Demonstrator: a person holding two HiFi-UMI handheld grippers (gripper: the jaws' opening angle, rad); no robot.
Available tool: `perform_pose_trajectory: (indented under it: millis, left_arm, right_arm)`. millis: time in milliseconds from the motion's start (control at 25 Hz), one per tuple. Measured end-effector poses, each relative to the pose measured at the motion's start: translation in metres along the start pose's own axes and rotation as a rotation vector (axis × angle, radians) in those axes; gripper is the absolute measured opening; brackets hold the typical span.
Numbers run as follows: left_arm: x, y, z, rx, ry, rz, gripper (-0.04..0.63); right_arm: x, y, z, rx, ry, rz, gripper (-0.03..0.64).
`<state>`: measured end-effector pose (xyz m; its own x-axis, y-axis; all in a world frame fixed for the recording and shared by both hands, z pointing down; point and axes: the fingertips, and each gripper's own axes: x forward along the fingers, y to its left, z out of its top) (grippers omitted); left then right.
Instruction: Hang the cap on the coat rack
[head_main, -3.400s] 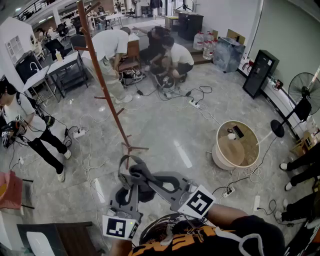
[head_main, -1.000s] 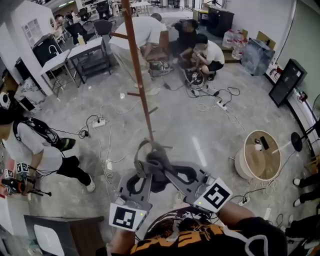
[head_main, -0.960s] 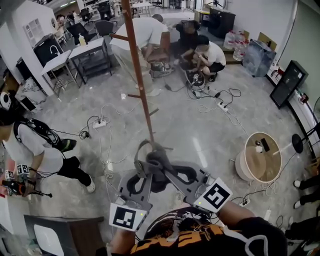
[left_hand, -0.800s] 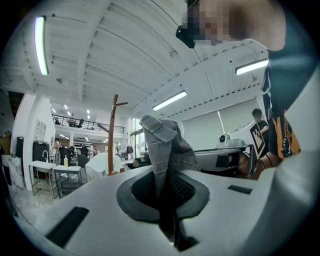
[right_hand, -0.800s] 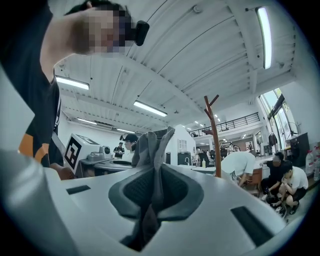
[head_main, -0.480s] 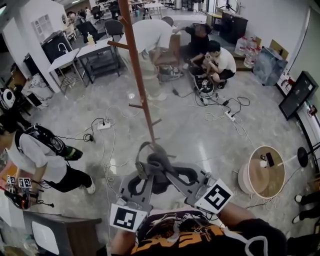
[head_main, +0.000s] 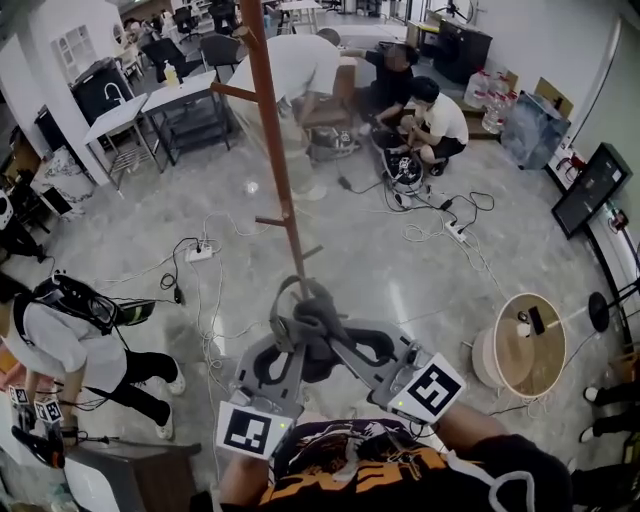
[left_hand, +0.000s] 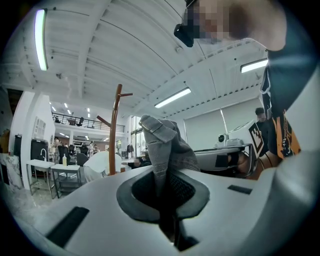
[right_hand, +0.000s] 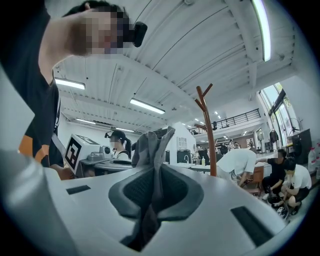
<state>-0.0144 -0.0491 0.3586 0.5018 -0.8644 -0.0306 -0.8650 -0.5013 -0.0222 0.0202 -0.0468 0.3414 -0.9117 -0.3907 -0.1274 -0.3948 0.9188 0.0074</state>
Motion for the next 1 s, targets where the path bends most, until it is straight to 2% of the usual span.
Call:
perform_pose_trajectory:
  millis: [280,720,1000]
  left_arm:
    - [0.030,0.047,0.004,-0.001,-0.037,-0.074,0.031]
    - [0.055,0.134,-0.012,-0.010,-0.032,-0.129,0.031]
    - [0.077,0.156,-0.021,0.004,-0.025,-0.143,0.031]
  right_arm:
    - [0.044,-0.032,-0.001,-0.030,0.018,-0.063,0.040]
    - [0.125,-0.067,-0.026,-0.018,0.042,-0.112,0.040]
    - [0.138,-0.090,-0.045,-0.035,0.073,-0.139,0.040]
